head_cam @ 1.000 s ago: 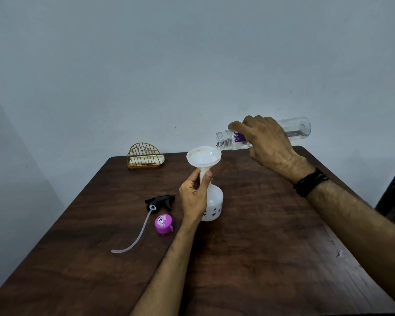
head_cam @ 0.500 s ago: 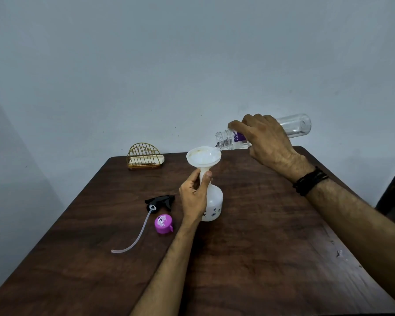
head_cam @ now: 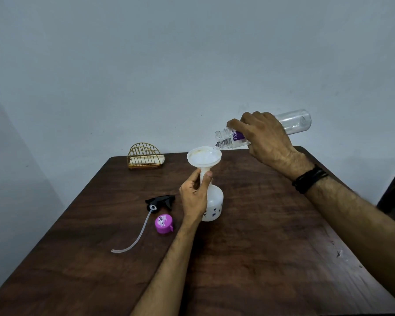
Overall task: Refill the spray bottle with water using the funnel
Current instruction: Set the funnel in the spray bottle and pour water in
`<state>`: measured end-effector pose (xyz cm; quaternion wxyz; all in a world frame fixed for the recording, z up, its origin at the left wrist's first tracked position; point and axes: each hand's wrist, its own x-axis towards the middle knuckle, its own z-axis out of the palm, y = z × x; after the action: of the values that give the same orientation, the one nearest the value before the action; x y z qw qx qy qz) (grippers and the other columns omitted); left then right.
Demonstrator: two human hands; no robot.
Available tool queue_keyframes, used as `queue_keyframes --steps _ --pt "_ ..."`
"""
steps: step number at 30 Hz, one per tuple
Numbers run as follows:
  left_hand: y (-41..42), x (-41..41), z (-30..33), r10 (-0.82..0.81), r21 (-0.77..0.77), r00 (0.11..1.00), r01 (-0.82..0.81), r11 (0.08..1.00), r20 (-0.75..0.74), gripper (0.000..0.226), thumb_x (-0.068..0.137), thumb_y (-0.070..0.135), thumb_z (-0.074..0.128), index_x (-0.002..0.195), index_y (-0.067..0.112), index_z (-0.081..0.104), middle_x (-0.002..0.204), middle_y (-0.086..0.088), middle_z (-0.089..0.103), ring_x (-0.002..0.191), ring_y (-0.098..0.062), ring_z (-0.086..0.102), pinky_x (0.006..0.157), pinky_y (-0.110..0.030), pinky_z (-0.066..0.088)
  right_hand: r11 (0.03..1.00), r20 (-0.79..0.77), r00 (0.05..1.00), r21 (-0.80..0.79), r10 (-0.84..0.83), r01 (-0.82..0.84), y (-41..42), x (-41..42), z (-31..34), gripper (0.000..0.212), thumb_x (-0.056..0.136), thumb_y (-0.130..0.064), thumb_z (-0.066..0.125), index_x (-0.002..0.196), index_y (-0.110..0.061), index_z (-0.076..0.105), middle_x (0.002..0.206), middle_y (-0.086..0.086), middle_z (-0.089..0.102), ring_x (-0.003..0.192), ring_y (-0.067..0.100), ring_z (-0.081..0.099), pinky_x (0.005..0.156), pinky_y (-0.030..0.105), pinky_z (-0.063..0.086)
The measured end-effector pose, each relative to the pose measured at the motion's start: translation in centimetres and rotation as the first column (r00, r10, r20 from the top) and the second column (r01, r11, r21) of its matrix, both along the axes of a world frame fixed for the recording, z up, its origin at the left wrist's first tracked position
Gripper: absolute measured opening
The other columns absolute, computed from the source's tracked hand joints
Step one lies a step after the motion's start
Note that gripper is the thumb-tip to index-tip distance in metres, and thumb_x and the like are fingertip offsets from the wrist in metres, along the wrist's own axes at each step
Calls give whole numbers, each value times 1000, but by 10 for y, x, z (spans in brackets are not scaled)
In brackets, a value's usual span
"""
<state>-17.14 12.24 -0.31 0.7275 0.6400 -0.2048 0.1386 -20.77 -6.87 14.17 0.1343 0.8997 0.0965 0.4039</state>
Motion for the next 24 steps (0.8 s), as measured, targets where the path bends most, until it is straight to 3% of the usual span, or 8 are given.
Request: queue_keyframes --steps 2,9,19,24 --pt "0 0 0 3 -1 1000 -3 1000 2 28 90 41 65 91 14 74 81 5 74 80 -8 66 76 -29 52 1000 2 1000 -5 0 0 0 1 0 57 70 9 62 118 -21 58 86 4 56 72 27 51 69 37 37" --pt "1 -1 1 20 22 1000 -20 1000 0 13 97 24 65 94 16 75 84 7 75 81 -7 68 77 -29 54 1000 17 1000 -20 7 -6 1 1 3 55 70 10 59 116 -20 60 85 4 55 71 28 50 68 38 38" --pt "0 0 1 16 10 1000 -16 1000 -4 14 97 24 66 94 13 75 84 1 75 81 -10 67 76 -32 53 997 0 1000 -72 -9 9 3 0 8 54 72 11 48 116 -19 60 85 5 55 69 28 47 66 38 35" --pt "0 0 0 16 9 1000 -16 1000 1 16 96 25 67 96 11 75 83 3 74 80 -9 66 75 -31 52 993 -1 1000 -113 -28 28 5 0 12 51 74 11 53 116 -18 60 86 6 55 70 27 47 66 39 37"
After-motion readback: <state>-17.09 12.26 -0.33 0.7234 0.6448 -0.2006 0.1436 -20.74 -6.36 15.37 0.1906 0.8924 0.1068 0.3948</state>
